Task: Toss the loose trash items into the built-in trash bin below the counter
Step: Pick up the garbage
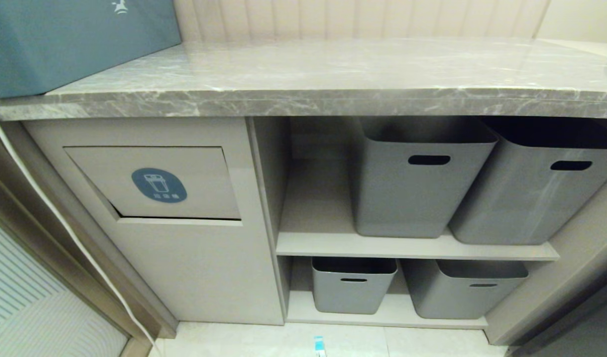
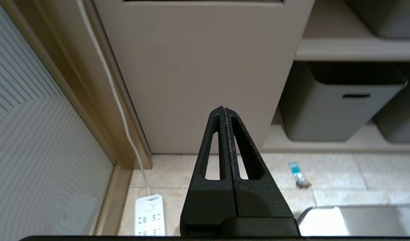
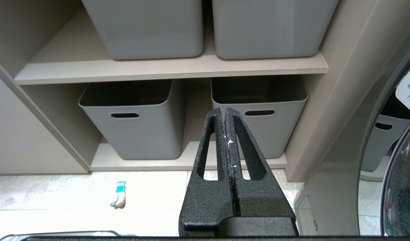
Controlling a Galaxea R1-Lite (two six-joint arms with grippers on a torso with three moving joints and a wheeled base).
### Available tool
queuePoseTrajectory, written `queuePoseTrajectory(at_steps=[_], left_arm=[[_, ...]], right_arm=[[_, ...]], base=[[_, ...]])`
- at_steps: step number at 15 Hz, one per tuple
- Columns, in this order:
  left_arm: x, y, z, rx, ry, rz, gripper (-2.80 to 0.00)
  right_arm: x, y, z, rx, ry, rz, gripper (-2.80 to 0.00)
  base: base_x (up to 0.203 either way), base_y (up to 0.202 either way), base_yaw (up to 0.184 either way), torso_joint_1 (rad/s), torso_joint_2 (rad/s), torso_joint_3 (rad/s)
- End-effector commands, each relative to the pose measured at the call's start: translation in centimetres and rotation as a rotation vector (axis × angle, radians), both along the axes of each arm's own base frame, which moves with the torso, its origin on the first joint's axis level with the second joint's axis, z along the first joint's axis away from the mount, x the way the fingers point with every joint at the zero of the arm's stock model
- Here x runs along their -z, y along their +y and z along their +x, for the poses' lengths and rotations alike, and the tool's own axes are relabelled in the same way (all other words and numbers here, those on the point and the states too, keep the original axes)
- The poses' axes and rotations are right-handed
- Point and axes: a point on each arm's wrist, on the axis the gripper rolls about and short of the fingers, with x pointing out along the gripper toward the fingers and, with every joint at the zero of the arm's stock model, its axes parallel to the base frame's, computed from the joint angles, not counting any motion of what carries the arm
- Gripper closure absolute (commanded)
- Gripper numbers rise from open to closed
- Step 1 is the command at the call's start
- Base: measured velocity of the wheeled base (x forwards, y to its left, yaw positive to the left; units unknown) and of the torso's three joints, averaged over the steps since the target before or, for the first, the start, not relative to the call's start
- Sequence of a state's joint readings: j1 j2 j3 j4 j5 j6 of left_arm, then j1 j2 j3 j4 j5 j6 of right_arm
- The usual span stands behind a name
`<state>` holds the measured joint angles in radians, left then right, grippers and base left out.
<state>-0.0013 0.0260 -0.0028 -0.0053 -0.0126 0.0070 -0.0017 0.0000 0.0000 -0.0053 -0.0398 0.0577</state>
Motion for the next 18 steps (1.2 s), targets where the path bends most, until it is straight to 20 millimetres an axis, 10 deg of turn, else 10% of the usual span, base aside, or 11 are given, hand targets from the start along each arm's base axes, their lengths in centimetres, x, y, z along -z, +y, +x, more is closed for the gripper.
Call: queuePoseTrajectory(at_steps=[1,10,18], left_arm=[[0.16,0.02,-0.14,-0.009,-0.019,-0.020,0.00],[0.20,0.03,-0.13,-0.011,-0.018,-0.026,0.00],[0.14,0.03,-0.14,-0.013,-0.022,-0.045,0.00]], right_arm=[[0.03,0.00,0.01,0.000,0.001,0.001,0.00],[0.03,0.00,0.01,0.000,0.001,0.001,0.00],[0.03,0.00,0.01,0.000,0.001,0.001,0.00]], base=[[0.000,0.000,0.000,0.000,0.00,0.000],[0.000,0.000,0.000,0.000,0.00,0.000],[-0.176,0.000,0.002,0.003,0.00,0.002]])
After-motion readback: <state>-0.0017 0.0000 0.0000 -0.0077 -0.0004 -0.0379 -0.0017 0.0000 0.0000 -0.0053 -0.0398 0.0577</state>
